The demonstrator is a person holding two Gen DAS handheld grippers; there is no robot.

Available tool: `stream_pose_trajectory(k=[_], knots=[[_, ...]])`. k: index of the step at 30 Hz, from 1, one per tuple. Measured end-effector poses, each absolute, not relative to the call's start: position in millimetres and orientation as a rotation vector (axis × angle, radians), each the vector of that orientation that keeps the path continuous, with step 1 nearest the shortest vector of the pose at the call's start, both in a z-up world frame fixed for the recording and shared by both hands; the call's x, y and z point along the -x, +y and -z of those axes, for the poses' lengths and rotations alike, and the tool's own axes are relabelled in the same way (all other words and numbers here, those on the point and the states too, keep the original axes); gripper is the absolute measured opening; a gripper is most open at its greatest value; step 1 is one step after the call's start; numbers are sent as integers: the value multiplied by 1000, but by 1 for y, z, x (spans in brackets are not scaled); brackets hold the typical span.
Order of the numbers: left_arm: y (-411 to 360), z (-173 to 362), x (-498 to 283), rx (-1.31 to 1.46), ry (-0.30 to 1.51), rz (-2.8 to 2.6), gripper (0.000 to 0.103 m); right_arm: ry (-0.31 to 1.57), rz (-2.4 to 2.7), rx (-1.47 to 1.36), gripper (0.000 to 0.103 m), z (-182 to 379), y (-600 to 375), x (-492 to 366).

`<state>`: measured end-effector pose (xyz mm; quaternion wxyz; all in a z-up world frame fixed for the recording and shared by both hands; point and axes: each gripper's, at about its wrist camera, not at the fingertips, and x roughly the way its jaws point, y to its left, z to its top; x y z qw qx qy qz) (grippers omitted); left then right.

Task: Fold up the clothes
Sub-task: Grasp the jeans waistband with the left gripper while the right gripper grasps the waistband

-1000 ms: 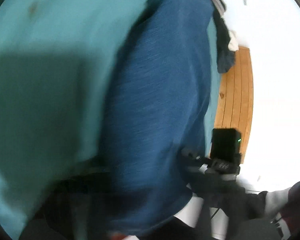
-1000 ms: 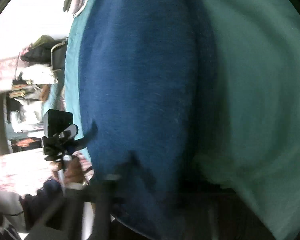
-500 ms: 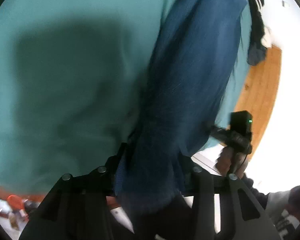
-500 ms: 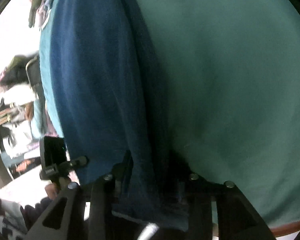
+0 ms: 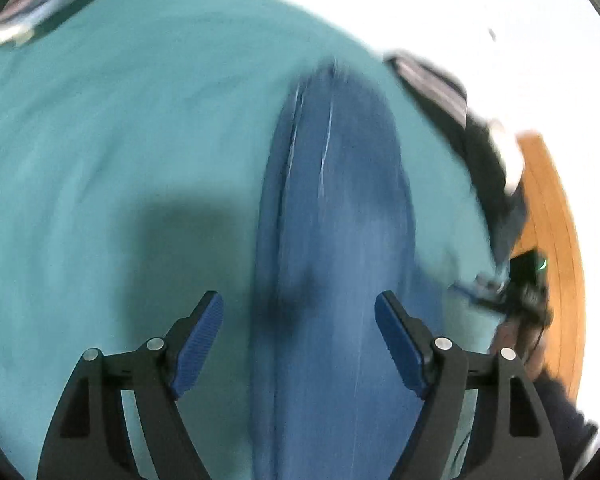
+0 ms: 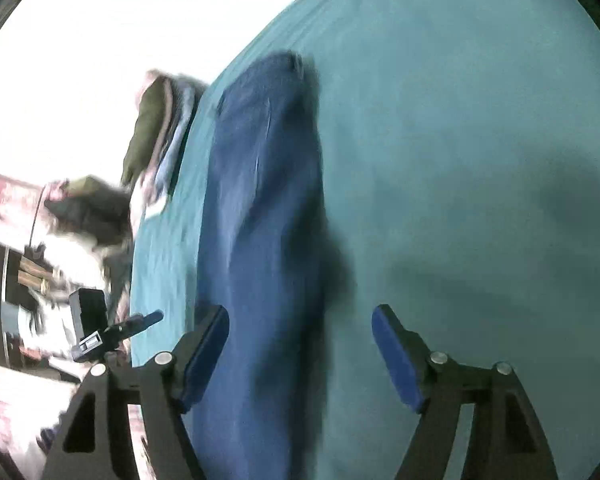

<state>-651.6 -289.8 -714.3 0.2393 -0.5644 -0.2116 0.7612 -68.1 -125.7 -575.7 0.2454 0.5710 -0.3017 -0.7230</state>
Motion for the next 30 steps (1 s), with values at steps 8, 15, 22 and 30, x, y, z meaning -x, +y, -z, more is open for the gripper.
stream_pose_trajectory(k=[8,15,22,30], knots=[[-227,748,784,1474,-613,-2001,79,-818,1948,-1542,72,614,-197,224],[-199,756,807,1538,-725,-1818,77,-757,1900,-1514,71,635,-234,253],[-207,702,772,1385,-636,-1831,24,-624,2000,-1327,22,586,-248,225],[-250,587,574,1002,-492,-1825,23,-560,1978,-1038,22,475,-235,97]])
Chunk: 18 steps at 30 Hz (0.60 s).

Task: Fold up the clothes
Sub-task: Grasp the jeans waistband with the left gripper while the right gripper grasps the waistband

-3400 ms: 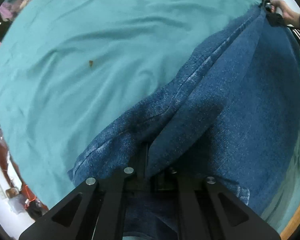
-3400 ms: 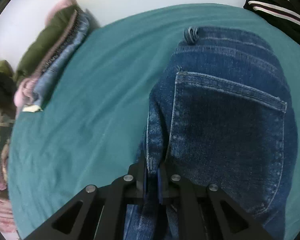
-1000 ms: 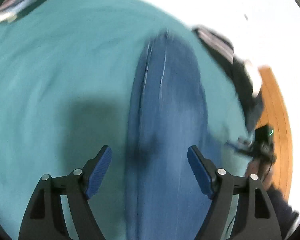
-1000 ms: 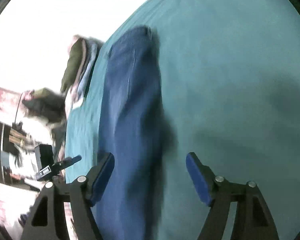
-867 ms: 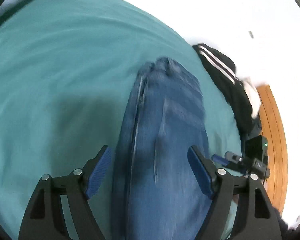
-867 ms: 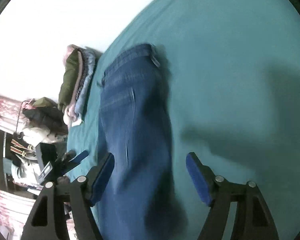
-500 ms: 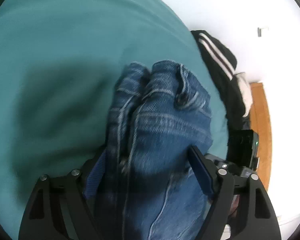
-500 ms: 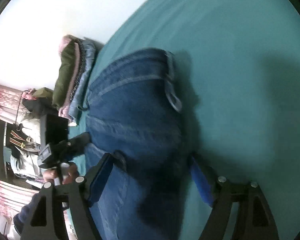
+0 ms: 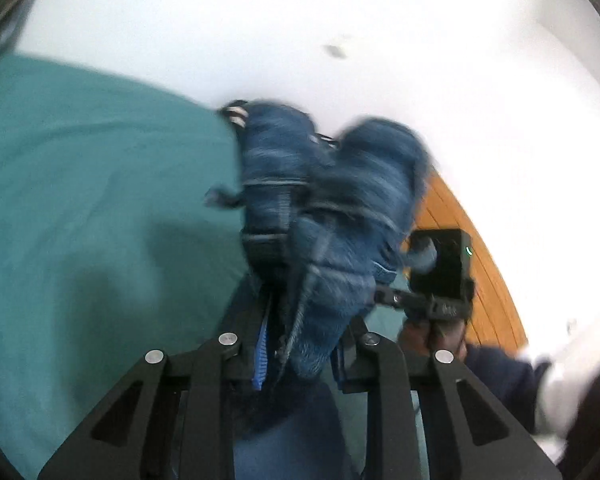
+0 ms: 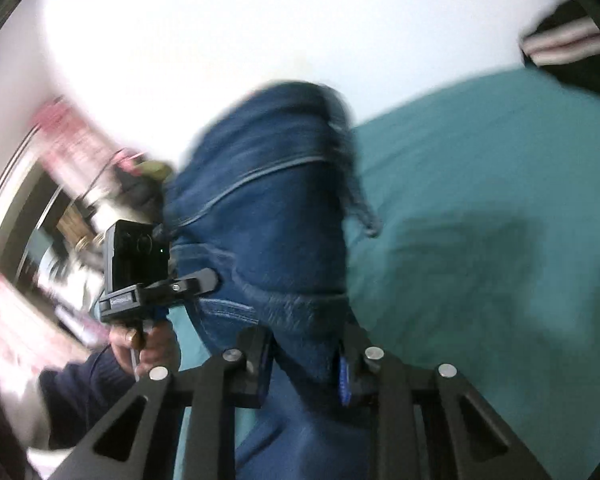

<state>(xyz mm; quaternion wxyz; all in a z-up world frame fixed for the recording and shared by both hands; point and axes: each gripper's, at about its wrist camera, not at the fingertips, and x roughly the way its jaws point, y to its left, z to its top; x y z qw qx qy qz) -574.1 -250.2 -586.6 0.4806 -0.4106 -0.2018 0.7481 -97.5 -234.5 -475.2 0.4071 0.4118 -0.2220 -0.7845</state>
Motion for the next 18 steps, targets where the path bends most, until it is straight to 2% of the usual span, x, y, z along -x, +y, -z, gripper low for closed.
stream_pose_trajectory(k=[2,4,7,10,12,14,15,16,17,18], knots=[[-263,588,503,994,-441,-1804,23,-503,1941,-1014,22,463,-237,34],[-274,614,435,1053,-418,-1766,23,-439,1910,-1037,22,465,-243,-26],[-286,689,368,1266,-471,-1668,24,-306,1865,-1160,22,500,-261,-120],[-290,741,328,1370,-414,-1641,27,-145,1843,-1311,24,557,-286,-180],[-299,739,319,1375,-458,-1653,31,-16,1919,-1289,25,581,-302,-205],[-309,723,303,1397,-448,-1702,36,31,1987,-1245,26,575,-308,-215],[-317,709,286,1391,-396,-1754,46,45,2013,-1246,30,568,-309,-218],[-326,697,270,1389,-358,-1799,57,92,2037,-1257,43,558,-311,-226],[-337,690,254,1393,-342,-1835,62,126,2039,-1280,71,553,-310,-235],[-349,686,238,1401,-372,-1866,76,160,2040,-1304,81,549,-308,-245]])
